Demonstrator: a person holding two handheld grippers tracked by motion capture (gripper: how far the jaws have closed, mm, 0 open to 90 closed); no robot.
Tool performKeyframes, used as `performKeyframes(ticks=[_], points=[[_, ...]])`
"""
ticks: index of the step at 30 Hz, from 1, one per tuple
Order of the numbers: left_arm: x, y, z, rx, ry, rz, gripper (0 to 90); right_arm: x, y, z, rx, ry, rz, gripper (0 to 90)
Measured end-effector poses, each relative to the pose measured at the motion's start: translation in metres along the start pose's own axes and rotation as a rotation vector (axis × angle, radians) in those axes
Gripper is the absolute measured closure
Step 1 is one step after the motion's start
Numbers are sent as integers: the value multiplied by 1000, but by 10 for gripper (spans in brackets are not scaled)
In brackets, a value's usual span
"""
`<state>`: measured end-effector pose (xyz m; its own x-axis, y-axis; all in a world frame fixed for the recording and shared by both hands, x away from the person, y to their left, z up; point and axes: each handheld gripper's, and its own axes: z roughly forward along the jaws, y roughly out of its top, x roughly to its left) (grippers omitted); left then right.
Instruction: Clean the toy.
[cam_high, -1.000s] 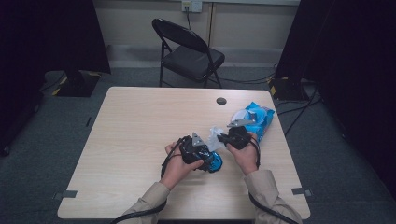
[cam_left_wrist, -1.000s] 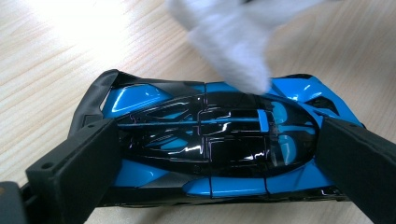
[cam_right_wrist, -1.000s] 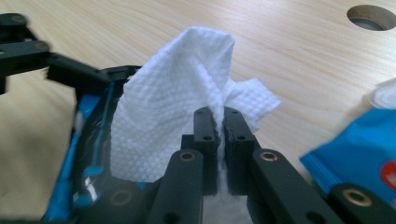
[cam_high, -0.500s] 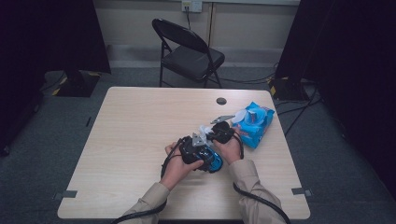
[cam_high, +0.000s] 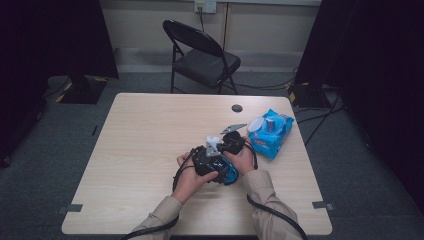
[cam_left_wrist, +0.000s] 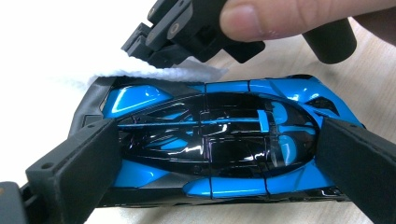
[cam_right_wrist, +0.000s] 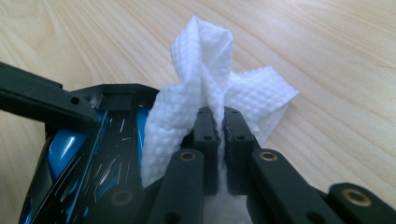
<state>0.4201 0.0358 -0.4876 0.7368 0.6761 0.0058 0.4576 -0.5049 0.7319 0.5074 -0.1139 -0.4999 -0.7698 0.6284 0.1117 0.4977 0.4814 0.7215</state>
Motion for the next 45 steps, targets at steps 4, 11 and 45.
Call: performKeyframes(ticks=[4,11,45], points=[[0,0,0,0,0,0,0,-2,-4,-3,-6,19,6,865],[0,-1,0,-6,-2,-4,0,-4,-15,-10,-37,44,32,865],[-1,1,1,1,2,-8,0,0,-67,-61,-61,66,10,864]])
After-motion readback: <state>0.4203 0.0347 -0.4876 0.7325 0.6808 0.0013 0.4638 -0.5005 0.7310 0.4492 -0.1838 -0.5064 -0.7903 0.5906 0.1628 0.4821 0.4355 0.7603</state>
